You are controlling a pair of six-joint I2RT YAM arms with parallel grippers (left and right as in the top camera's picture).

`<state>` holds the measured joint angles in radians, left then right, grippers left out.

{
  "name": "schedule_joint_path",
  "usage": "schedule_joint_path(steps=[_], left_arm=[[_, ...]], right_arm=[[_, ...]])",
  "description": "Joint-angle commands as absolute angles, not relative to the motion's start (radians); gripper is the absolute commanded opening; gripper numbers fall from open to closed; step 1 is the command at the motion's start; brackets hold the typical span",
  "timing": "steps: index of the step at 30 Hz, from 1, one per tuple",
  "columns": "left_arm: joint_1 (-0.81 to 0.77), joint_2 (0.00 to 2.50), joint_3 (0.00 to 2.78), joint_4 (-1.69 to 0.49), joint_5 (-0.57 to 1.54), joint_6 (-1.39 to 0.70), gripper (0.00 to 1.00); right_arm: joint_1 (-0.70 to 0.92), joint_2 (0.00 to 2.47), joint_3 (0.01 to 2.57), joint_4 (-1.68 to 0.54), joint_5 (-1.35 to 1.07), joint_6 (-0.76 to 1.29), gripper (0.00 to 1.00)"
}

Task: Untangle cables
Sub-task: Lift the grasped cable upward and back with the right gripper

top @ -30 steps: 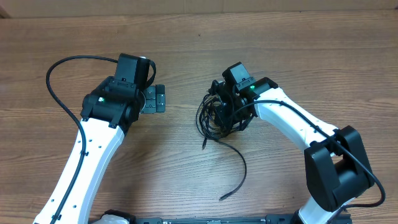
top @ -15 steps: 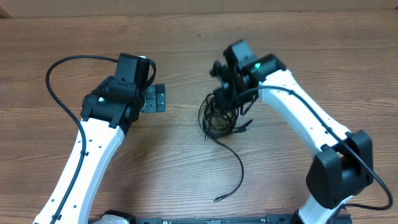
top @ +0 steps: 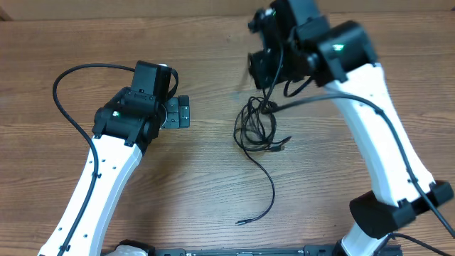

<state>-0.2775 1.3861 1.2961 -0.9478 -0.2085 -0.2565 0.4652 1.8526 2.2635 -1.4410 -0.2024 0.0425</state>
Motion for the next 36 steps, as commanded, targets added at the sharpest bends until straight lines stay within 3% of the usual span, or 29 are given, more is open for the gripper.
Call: schedule_joint_path(steps=[1,16,26,36], left_arm=[[-0.274,1.387,1.270,-0.937,-0.188,-0.270,1.00],[-0.274,1.388,1.178,-0.871,-0.043,-0.270,1.00],[-0.296,1.425,1.168,-0.679,0.354,-0.196,1.00],[-0.394,1.652,1.166,-0.543,0.618,-0.157,0.99]], right_arm=[[0.463,1.842,2.446,-1.472,-0.192,0.057,0.04],[0.464,1.829,2.912,-1.548,0.080,0.056,0.04],[0.464,1.811,2.940,-1.589,0.088,0.057,0.04],[0.465,1.810,2.940,-1.600,0.051,0.060,0.04]])
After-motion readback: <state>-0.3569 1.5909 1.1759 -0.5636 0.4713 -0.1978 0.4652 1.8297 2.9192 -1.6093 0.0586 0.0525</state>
